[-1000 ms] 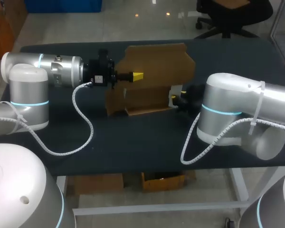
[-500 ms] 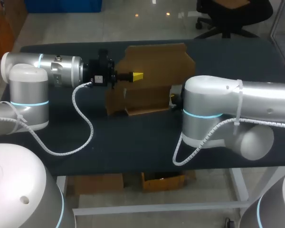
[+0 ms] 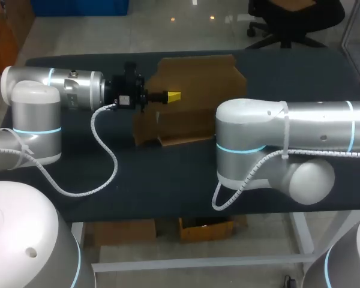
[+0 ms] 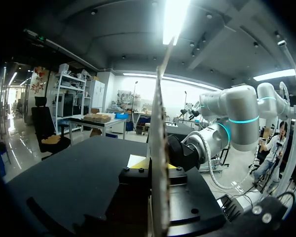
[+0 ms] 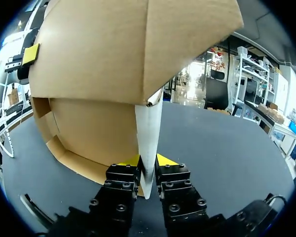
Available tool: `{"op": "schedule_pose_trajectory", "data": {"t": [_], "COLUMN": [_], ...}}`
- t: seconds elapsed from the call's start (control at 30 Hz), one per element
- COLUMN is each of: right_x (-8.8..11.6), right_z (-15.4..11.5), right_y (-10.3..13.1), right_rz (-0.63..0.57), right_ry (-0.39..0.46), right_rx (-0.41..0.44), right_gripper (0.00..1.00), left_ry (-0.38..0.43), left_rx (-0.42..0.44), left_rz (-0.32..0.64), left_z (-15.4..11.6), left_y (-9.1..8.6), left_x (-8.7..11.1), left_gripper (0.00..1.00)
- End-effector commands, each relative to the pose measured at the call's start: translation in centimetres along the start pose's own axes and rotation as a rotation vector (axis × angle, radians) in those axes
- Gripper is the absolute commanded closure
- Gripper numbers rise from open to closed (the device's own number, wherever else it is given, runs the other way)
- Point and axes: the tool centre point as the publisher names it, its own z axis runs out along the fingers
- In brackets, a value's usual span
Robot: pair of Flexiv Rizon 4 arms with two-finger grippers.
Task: Assemble the packaging by folding the flat box into shape, placing the metal phone stand inside, and closing the box properly
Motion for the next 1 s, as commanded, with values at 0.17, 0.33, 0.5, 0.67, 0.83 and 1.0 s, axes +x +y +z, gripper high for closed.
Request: {"op": "schedule_pose_trajectory", "data": {"t": [0.17,0.33,0.5,0.67,0.83,1.0], "right_x": [0.5,0.2,0.0,-0.1,-0.2,-0.3], "right_z": [0.2,-0.1,-0.3,-0.4,-0.5,-0.7], "right_y": [0.1,-0.1,-0.3,-0.6,-0.8,-0.9], "right_rz": [0.012,0.026,0.038,0.052,0.063,0.067], "right_ry": [-0.108,-0.125,-0.139,-0.147,-0.156,-0.165], "right_rx": [0.009,0.011,0.013,0.018,0.022,0.024], "right_gripper": [0.84,0.85,0.9,0.9,0.86,0.86], "left_ry": [0.003,0.003,0.003,0.003,0.003,0.003], "left_rx": [0.0,0.0,0.0,0.0,0.0,0.0], "left_rz": [0.0,0.0,0.0,0.0,0.0,0.0], "left_z": [0.1,0.1,0.1,0.1,0.1,0.1], "left_y": [0.3,0.3,0.3,0.3,0.3,0.3], "left_x": [-0.1,-0.1,-0.1,-0.1,-0.1,-0.1], "left_gripper": [1.0,1.0,1.0,1.0,1.0,1.0]}}
